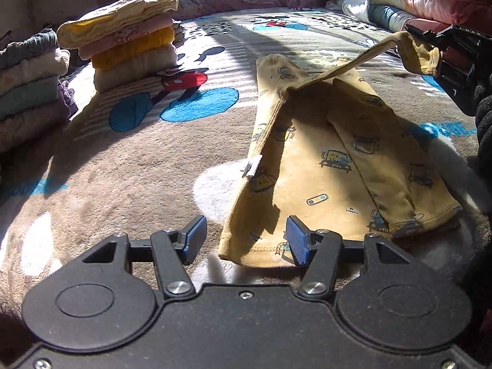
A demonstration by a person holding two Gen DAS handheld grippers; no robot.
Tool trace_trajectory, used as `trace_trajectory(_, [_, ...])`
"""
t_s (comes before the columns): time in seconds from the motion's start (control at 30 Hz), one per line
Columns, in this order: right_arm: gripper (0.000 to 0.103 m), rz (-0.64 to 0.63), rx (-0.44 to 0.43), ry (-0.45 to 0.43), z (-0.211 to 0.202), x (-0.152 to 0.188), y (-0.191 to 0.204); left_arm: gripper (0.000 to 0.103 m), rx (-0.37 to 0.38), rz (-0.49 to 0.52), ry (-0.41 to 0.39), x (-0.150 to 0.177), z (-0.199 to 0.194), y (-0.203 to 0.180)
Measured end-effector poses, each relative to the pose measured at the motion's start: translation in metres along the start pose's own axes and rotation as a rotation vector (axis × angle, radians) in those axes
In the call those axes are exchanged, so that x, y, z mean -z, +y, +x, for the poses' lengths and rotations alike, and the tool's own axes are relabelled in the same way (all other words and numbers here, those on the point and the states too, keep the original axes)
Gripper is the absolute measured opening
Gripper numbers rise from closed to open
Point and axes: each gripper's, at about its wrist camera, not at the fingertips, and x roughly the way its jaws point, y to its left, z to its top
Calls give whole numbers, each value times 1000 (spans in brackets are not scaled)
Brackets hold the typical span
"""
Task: Fold clothes
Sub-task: 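Lift the sleeve with the right gripper while the left gripper holds the shirt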
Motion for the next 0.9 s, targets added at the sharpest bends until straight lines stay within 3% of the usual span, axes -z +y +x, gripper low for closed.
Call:
trace_trajectory(0.1, [9, -1, 2, -3, 3, -11, -5, 53, -34, 51, -12, 5, -1, -7])
trace_trajectory(0.23, [9, 1, -15, -18, 6, -25, -8, 42, -70, 118, -33, 10, -5, -18])
trace_trajectory(0.3, [9, -4, -20, -30, 6, -34, -10, 27, -73, 155, -52, 12, -8, -27])
trace_trajectory(0.47, [10, 3, -15, -65, 4, -50, -21, 11, -69, 308, -99, 16, -17, -58])
trace_trajectory(0.7, [9, 5, -42, -71, 3, -59, -25, 9, -31, 441, -92, 21, -15, -95])
trace_trajectory(0.9, [9, -24, -32, -14, -2, -54, -23, 16, 58, 346, -101, 11, -26, -75])
